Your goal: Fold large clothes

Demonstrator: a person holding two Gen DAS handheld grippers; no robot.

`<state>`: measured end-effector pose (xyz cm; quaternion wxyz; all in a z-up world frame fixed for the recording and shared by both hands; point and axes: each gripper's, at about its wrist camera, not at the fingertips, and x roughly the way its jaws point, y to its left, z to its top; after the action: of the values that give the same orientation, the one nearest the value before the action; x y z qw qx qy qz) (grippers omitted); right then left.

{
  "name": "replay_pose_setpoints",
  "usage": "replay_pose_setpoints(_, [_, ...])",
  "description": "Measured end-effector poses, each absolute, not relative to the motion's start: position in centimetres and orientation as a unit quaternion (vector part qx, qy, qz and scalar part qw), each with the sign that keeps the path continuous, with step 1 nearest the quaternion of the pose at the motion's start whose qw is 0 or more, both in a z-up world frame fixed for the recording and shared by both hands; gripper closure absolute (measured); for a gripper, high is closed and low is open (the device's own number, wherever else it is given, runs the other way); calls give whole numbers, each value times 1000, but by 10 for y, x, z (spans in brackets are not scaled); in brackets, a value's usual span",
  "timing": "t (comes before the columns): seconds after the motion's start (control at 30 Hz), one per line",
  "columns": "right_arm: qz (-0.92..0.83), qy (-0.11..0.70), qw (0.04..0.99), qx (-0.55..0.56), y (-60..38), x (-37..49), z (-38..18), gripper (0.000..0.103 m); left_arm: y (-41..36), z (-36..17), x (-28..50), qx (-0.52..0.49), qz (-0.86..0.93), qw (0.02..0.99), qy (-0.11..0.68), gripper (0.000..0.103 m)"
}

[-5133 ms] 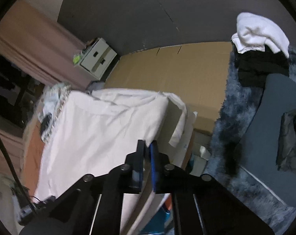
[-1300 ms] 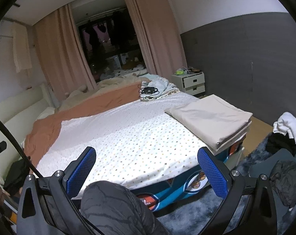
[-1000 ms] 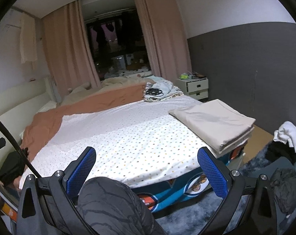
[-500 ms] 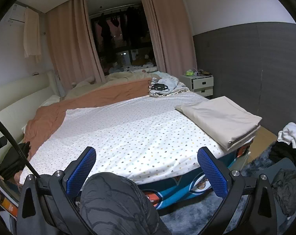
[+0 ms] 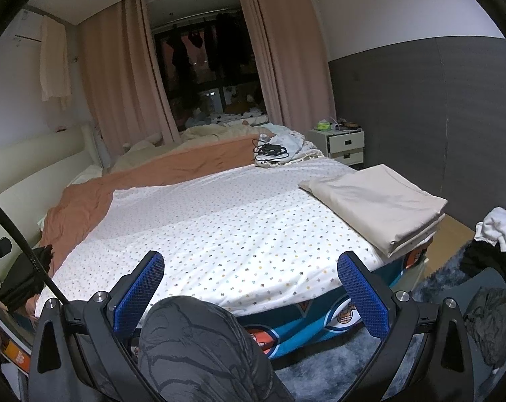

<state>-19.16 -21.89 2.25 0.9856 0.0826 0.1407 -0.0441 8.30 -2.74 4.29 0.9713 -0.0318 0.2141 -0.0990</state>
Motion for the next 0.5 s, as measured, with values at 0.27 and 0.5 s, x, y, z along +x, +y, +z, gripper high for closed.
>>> replay_pose_setpoints(0.27, [-47, 142, 985, 86, -222, -193, 25, 0, -28, 44, 82, -31, -101, 971, 212, 6])
replay_pose_setpoints(0.5, [-47, 144, 985, 87, -220, -193, 25, 0, -29, 43, 80, -31, -102, 971, 213, 6])
